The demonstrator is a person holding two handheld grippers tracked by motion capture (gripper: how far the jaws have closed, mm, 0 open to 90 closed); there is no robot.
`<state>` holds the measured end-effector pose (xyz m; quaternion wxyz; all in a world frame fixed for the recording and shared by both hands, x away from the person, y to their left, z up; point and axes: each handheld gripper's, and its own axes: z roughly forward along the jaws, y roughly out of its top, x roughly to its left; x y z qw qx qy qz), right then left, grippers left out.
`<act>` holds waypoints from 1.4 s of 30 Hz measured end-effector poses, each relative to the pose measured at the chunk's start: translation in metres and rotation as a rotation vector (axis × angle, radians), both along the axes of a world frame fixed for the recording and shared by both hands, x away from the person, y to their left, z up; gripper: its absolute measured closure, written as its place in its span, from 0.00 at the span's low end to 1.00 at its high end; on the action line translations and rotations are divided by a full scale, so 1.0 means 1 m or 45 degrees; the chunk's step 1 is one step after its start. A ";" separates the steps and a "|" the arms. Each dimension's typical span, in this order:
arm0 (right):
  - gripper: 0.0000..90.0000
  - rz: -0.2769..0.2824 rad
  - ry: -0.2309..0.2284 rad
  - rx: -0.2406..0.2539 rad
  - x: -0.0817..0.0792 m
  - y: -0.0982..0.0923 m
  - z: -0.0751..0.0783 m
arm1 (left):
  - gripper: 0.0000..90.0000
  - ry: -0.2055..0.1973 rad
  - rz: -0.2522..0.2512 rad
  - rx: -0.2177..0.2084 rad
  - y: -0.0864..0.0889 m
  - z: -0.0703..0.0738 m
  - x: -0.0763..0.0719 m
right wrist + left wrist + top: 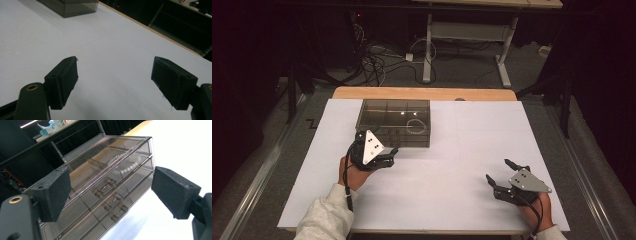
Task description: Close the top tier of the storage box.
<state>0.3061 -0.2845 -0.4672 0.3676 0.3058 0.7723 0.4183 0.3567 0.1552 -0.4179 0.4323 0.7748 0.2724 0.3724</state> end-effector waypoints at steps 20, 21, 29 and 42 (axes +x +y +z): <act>0.24 0.027 0.004 -0.013 -0.002 0.006 0.000 | 0.18 -0.003 -0.056 0.049 -0.010 0.002 -0.010; 0.24 0.030 0.006 -0.013 -0.002 0.006 0.000 | 0.18 -0.004 -0.058 0.049 -0.010 0.002 -0.010; 0.24 0.041 0.009 -0.019 -0.004 0.009 0.000 | 0.18 -0.002 -0.070 0.062 -0.012 0.001 -0.013; 0.24 0.059 0.009 -0.028 -0.005 0.013 0.000 | 0.18 0.010 -0.092 0.094 -0.015 -0.005 -0.021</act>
